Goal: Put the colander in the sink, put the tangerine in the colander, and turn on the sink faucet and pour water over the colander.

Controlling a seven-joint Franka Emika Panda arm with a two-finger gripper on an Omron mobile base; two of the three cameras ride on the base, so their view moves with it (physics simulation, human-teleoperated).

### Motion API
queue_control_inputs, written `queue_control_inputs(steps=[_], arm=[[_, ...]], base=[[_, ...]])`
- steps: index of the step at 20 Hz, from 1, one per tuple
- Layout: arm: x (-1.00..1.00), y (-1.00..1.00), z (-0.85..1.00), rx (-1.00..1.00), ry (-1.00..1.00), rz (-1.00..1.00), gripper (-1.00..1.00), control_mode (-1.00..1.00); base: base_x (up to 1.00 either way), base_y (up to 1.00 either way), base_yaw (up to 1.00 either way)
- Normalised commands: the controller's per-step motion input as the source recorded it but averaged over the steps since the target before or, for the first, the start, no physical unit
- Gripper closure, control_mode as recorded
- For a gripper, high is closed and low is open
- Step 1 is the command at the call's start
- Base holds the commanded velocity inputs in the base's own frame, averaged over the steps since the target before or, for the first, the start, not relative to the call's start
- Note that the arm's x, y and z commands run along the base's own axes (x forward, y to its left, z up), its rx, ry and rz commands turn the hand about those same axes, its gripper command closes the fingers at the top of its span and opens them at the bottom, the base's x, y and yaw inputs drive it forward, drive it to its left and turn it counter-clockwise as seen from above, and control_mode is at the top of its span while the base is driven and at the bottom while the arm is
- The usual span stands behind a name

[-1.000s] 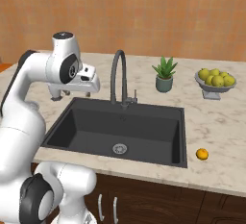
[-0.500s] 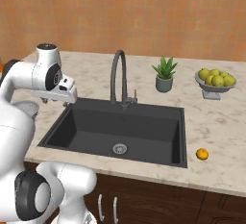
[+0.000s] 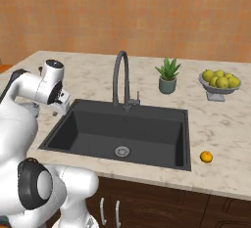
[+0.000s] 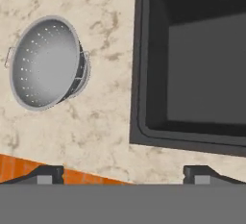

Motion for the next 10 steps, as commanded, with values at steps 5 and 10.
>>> queue_control_inputs(steps=[5,10], arm=[[0.39,0.76,-0.35,0.02,-0.05,-0.05,-1.00,-1.00],[0.43,0.48,-0.41,0.00,-0.04,-0.09,-1.00,-1.00]], base=[[0.00,0.00,0.00],[0.00,0.00,0.00]])
